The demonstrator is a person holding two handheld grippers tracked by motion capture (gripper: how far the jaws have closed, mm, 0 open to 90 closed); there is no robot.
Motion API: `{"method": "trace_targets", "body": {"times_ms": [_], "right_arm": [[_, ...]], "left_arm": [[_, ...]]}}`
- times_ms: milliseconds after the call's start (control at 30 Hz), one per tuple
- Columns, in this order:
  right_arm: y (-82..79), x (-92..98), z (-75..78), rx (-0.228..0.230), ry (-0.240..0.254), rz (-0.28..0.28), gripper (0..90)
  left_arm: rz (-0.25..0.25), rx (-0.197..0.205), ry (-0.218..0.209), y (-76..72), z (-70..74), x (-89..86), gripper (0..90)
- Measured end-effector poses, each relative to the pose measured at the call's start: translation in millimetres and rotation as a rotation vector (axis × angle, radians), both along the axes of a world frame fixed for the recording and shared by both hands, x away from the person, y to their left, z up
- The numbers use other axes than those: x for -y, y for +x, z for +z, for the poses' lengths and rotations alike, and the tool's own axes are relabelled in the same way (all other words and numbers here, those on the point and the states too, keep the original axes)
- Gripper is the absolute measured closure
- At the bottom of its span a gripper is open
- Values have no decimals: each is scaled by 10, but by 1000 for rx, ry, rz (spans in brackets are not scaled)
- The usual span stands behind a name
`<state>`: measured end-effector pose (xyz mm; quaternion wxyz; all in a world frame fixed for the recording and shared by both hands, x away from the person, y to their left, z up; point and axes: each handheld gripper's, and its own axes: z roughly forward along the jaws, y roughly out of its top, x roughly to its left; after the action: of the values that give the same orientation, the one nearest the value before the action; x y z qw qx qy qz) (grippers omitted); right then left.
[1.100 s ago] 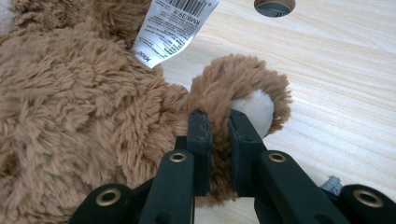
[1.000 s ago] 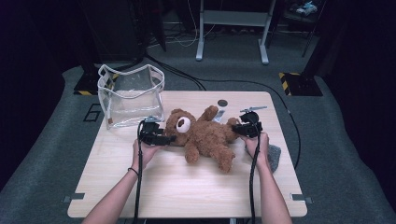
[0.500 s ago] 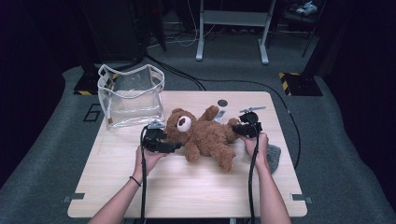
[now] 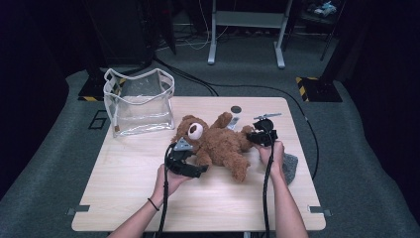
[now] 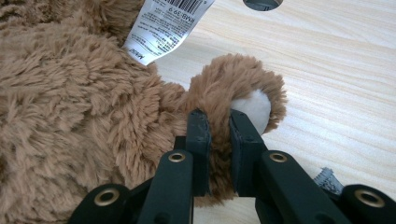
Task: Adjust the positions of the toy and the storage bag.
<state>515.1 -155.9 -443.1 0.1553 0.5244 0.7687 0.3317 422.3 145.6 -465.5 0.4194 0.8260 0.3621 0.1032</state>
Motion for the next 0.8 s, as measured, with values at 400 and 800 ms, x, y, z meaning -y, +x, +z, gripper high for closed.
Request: {"method": "trace_targets", "body": {"times_ms": [400, 800], "right_arm": [[-90, 24, 106, 65, 8, 4, 827], [-210, 56, 243, 174, 2, 0, 838]], "left_arm": [[-54, 80, 3, 30, -88, -60, 760], [-34, 175, 32, 85, 117, -192, 783]]}}
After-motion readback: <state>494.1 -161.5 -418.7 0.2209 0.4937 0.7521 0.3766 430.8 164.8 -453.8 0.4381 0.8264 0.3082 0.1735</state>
